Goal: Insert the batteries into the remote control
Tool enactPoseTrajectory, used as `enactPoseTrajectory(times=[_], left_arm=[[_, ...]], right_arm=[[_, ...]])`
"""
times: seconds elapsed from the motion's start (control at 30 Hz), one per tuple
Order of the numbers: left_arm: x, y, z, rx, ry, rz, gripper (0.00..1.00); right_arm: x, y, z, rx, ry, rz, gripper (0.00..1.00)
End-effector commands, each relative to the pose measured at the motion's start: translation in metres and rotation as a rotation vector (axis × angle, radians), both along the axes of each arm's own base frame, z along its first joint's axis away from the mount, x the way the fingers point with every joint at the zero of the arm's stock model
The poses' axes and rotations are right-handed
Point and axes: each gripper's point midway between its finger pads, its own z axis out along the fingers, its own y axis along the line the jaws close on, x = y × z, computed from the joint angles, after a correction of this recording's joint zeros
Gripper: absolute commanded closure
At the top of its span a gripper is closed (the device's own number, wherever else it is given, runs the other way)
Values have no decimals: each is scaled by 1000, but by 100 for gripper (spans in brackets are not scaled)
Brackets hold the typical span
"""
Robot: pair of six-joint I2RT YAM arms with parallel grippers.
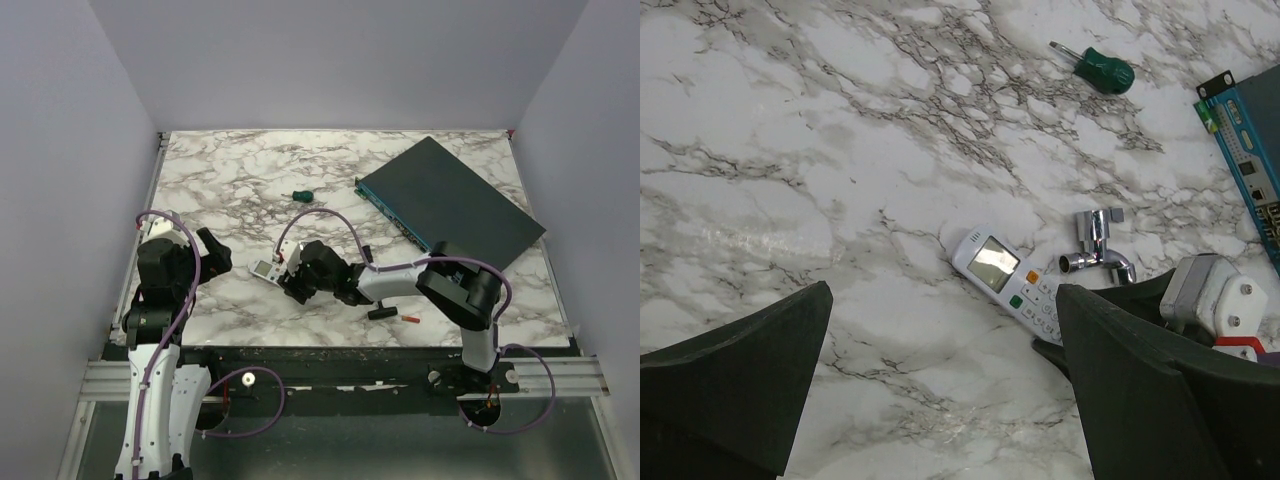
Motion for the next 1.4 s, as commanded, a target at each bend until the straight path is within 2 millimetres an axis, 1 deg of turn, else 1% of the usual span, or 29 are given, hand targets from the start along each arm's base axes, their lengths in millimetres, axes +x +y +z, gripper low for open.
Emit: enactPoseTrajectory(times=[0.0, 0.07, 0.13, 0.17, 0.2, 0.23, 0.27, 0.3, 0.33, 0.37, 0.4, 0.47, 0.53, 0.57, 0.6, 0.7, 0.8, 0.97, 1.0, 1.07, 1.17, 1.27, 1.37], left_arm=[[-1, -2, 2, -1, -16, -18, 2], [-1, -2, 2, -1, -17, -17, 1], [-1, -2, 3, -1, -21, -18, 2], [-1, -2, 3, -1, -21, -19, 1], [-1, -3, 3, -4, -22, -22, 2], [-1, -4, 3, -8, -23, -28, 2], [0, -5, 4, -12, -25, -33, 1], [0, -7, 4, -17, -28, -42, 1], [0, -9, 4, -20, -30, -50, 2], [0, -9, 7, -21, -38, -53, 3], [0, -10, 8, -24, -44, -56, 3], [1, -13, 13, -37, -69, -64, 5], [1, -19, 21, -72, -103, -84, 5], [0, -25, 25, -108, -113, -97, 6], [-1, -30, 28, -142, -120, -111, 6], [-6, -57, 37, -305, -122, -191, 10], [-11, -80, 44, -454, -115, -259, 13], [-23, -99, 58, -548, -108, -296, 13], [-24, -102, 58, -559, -105, -299, 13], [-25, -108, 58, -589, -96, -310, 13], [-28, -122, 56, -653, -78, -346, 13], [-30, -138, 49, -692, -32, -380, 13], [-31, -152, 49, -716, -23, -409, 13]], right_arm=[[3, -23, -36, -148, -1, -68, 44], [-1, -23, -36, -153, 17, -64, 51], [-5, -24, -36, -159, 38, -58, 62], [-7, -24, -35, -157, 49, -53, 69], [-10, -25, -35, -153, 58, -52, 81], [-11, -26, -31, -144, 64, -57, 88], [-12, -26, -25, -126, 70, -67, 93], [-13, -26, -18, -103, 80, -82, 96], [-14, -25, -5, -62, 81, -97, 99], [-17, -26, 5, -15, 107, -128, 99], [-18, -26, 22, 43, 112, -148, 99], [-22, -28, 48, 137, 125, -176, 99], [-28, -31, 67, 207, 151, -201, 99], [-34, -32, 74, 231, 171, -183, 99], [-38, -35, 75, 236, 185, -192, 99], [-51, -46, 86, 274, 217, -216, 99], [-63, -55, 102, 330, 258, -234, 99], [-68, -82, 129, 414, 279, -336, 99], [-69, -88, 137, 436, 276, -353, 99], [-70, -97, 146, 460, 271, -371, 99], [-72, -104, 152, 454, 272, -382, 99], [-75, -108, 152, 446, 282, -385, 99], [-78, -115, 149, 441, 285, -393, 99]])
